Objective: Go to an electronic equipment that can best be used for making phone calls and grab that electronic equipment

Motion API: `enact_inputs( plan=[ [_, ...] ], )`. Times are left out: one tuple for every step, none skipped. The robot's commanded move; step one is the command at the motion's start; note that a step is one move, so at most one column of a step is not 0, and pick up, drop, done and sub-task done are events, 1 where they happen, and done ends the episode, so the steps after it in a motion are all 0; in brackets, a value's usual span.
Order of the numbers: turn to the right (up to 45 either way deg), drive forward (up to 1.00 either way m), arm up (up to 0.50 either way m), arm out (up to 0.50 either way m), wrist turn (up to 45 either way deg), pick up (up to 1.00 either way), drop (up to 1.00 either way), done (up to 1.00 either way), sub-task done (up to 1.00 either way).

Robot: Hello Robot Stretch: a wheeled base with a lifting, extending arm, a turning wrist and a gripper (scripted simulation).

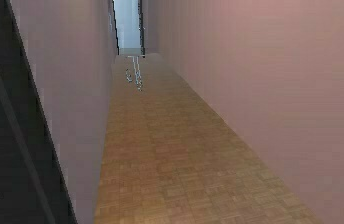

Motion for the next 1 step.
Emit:
enact_inputs(
  plan=[
    [0.0,0.00,0.00,0.00,45.0,0.00,0.00,0.00,0.00]
  ],
)
